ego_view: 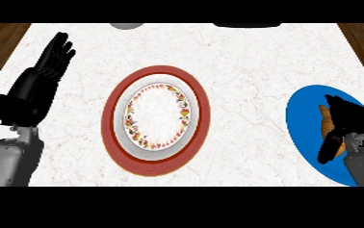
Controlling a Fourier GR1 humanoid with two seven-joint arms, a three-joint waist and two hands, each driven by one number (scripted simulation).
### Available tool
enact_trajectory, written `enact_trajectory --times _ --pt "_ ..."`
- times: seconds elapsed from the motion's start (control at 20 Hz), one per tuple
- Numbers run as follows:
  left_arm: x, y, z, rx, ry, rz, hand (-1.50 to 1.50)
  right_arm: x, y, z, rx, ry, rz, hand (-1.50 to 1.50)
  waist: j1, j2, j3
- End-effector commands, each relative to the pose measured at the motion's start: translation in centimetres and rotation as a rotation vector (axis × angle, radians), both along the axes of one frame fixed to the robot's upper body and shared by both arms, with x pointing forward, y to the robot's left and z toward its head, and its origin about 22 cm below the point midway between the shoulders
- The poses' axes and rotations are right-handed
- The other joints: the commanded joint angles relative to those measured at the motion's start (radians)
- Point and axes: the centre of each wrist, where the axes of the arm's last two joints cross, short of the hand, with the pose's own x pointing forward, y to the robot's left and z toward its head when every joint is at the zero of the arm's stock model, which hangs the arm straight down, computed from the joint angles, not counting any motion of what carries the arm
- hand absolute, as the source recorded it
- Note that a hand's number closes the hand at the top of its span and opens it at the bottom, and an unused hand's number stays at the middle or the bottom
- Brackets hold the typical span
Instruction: Pick the croissant from the plate and place it in the plate
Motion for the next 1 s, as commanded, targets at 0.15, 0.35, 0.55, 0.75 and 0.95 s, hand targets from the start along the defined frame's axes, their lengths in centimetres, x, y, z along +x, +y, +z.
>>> enact_trajectory --times 0.15,0.35,0.55,0.75,0.95 --pt "0.8 1.4 -0.1 -0.008 -0.003 0.031 0.00 -1.8 -1.8 -2.7 0.005 0.054 -0.046 -1.50 -0.006 0.000 0.000" --pt "-0.5 0.2 0.7 0.011 -0.005 0.006 0.00 -0.2 -2.3 -2.3 -0.020 0.082 -0.060 -1.50 0.000 0.000 0.000" --pt "0.1 -1.5 0.3 0.001 -0.014 -0.006 0.00 0.4 -2.9 -4.2 -0.005 0.008 -0.013 1.50 0.001 0.001 0.001" --pt "-0.8 -1.4 -0.9 0.005 -0.003 -0.006 0.00 1.4 -4.0 -3.7 -0.117 -0.134 0.104 1.50 0.010 0.002 0.001" --pt "0.2 -1.6 -0.9 0.000 0.000 0.009 0.00 1.3 -1.5 -3.6 -0.196 -0.262 0.152 1.50 0.000 0.001 0.000"
